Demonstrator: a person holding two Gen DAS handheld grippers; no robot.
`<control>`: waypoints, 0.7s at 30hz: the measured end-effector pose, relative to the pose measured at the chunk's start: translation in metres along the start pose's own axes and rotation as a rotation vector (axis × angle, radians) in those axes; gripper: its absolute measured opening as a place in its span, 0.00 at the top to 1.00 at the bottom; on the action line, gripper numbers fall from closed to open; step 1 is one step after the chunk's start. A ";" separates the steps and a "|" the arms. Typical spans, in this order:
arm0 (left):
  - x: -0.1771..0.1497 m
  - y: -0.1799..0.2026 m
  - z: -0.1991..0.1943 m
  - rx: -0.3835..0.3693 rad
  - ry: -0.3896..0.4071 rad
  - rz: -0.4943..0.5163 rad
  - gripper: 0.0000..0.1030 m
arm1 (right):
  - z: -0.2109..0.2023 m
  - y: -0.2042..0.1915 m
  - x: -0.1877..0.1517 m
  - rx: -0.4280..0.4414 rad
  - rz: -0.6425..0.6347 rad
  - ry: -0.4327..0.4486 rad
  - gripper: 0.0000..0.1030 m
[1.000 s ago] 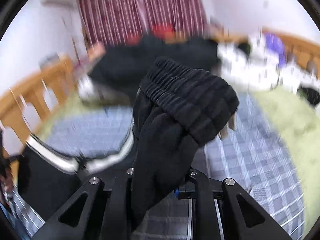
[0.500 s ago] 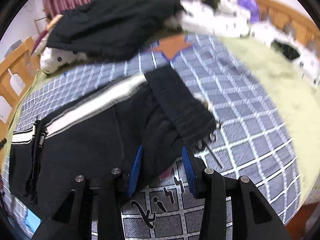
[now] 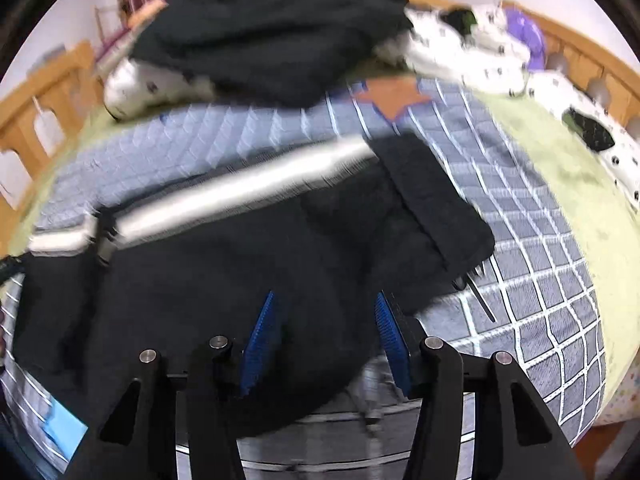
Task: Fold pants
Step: 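Grasp the waistband at the seam with the right tool while the left tool holds the waistband edge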
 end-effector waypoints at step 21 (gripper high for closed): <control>-0.005 -0.024 -0.066 -0.053 0.105 0.014 0.41 | -0.030 -0.204 -0.094 0.319 -0.331 -0.114 0.72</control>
Point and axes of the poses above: each gripper's, at about its wrist camera, not at the fingertips, and z roughly the way its jaws point, y to its right, x to its top, the point moved 2 cm from there along z, roughly the way its jaws point, and after that the axes turned 11 degrees about -x, right-handed, at the moved point
